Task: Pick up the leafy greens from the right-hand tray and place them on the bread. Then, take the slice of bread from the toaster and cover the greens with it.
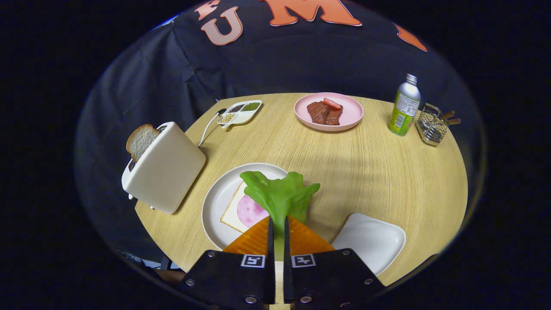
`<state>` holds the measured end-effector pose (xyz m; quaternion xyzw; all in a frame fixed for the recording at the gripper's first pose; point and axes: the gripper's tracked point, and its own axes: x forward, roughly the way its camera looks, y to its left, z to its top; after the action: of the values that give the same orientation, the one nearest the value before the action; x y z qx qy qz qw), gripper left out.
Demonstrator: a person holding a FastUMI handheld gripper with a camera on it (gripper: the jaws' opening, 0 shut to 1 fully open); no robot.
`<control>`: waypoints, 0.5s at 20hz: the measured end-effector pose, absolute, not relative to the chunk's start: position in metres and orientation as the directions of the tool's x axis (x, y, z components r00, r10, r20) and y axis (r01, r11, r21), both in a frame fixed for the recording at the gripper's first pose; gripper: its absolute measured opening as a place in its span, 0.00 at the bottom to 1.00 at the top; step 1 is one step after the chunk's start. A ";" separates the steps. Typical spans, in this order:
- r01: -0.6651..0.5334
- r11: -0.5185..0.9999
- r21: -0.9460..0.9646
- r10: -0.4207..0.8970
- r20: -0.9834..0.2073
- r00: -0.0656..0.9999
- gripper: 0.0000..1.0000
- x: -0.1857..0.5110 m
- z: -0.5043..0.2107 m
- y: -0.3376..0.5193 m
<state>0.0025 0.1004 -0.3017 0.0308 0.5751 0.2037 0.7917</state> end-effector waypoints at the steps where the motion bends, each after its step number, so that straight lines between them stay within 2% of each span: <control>1: -0.287 0.913 0.289 0.362 -0.898 0.248 0.08 0.003 -0.304 0.106; 5: -0.296 0.910 0.292 0.361 -0.908 0.213 0.08 0.002 -0.318 0.122; 7: -0.307 0.914 0.265 0.332 -0.923 0.194 0.11 -0.001 -0.328 0.124; 10: -0.307 0.905 0.294 0.359 -0.915 0.183 0.14 -0.001 -0.325 0.137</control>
<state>-0.0012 0.1370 -0.3250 0.0218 0.6014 0.2168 0.7687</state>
